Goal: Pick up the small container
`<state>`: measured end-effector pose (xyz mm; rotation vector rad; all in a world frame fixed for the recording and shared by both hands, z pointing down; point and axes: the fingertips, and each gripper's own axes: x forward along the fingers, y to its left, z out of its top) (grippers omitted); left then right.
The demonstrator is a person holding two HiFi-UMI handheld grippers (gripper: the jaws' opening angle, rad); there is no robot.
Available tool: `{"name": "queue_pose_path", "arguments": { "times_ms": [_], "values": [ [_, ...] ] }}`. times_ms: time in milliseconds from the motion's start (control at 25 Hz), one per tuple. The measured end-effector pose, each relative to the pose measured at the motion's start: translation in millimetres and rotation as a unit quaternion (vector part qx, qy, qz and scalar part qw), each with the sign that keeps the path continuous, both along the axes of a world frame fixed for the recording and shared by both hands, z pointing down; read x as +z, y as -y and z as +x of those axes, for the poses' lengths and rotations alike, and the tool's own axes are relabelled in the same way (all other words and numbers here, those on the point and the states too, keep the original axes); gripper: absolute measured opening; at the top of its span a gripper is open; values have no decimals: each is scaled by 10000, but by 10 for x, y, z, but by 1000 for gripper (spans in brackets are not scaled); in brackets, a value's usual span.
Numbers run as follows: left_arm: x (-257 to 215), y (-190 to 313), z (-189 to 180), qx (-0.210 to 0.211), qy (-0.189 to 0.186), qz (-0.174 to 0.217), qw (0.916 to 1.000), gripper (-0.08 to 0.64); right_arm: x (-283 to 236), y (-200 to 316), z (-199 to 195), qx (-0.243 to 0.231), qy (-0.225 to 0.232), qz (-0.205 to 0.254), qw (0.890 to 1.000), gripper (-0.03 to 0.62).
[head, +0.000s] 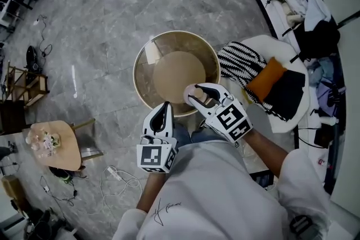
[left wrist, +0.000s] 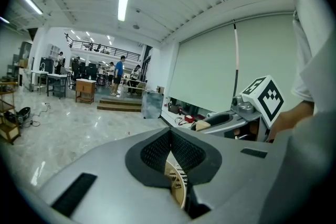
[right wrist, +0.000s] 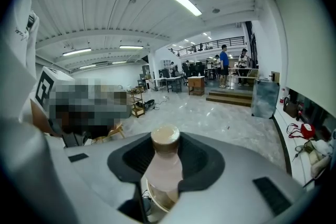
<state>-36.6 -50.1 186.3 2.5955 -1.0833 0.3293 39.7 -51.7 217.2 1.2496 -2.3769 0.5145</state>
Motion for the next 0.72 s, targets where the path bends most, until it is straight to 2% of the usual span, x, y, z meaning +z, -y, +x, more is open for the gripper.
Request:
{"name": "queue_pose_path", "arguments": {
  "times_ms": [440,720],
  "values": [
    [-318,-50,21,32,-228,250,9994,15,-394,-114,73,-8,-5,210,9998,143],
    [-367,-107,37,96,-225,323,9992,15,-511,-282,79,-45,29,226,9997,143]
  ]
}}
